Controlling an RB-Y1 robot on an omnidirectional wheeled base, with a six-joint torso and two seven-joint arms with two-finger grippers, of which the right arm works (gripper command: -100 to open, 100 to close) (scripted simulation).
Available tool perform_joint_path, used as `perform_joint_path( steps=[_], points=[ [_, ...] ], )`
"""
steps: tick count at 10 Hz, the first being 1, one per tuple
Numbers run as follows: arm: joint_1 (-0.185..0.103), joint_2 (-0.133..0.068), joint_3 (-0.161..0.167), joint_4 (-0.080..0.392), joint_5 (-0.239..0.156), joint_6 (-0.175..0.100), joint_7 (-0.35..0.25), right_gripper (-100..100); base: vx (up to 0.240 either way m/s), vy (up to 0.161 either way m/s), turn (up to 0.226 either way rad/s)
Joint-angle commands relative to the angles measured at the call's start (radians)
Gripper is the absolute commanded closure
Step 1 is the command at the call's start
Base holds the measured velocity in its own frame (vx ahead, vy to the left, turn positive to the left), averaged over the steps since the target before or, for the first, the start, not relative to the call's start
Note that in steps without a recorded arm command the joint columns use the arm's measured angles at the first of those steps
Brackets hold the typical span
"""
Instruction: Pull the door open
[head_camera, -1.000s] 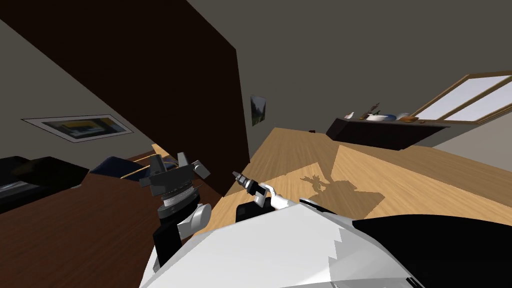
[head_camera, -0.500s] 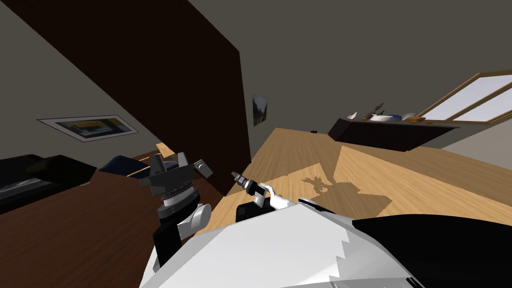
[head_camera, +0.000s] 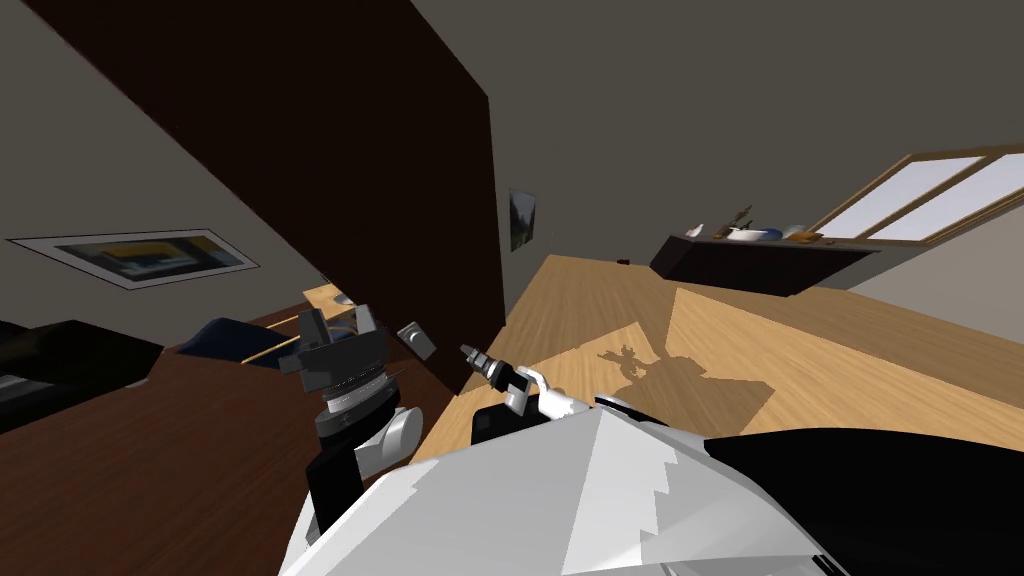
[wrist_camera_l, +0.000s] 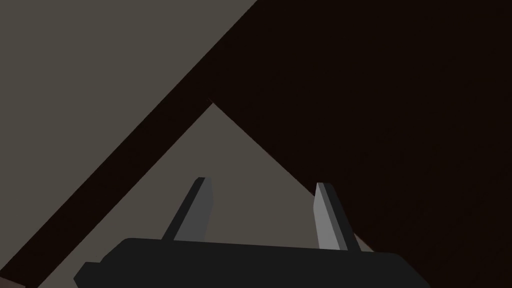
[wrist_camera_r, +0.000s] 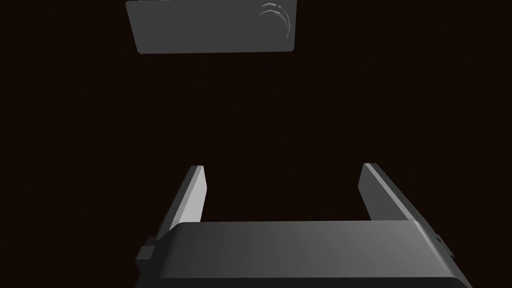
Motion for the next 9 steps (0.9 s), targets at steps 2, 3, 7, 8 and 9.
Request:
perform_joint_path(
  steps=[2, 3, 7, 8, 9],
  points=[
    [-0.004, 0.008, 0.008, 0.002, 0.001, 0.000, -0.004, -100, 0.064, 0.203, -0.034],
    [-0.007, 0.011, 0.011, 0.004, 0.001, 0.000, -0.005, -100, 0.076, 0.208, -0.023],
    [-0.011, 0.016, 0.016, 0.007, 0.001, 0.001, -0.008, -100, 0.062, 0.166, -0.024],
    [-0.011, 0.014, 0.014, 0.016, 0.002, 0.000, -0.012, -100, -0.059, -0.058, -0.023],
    [-0.011, 0.014, 0.013, 0.018, 0.001, 0.000, -0.013, -100, -0.095, -0.125, -0.018]
  ],
)
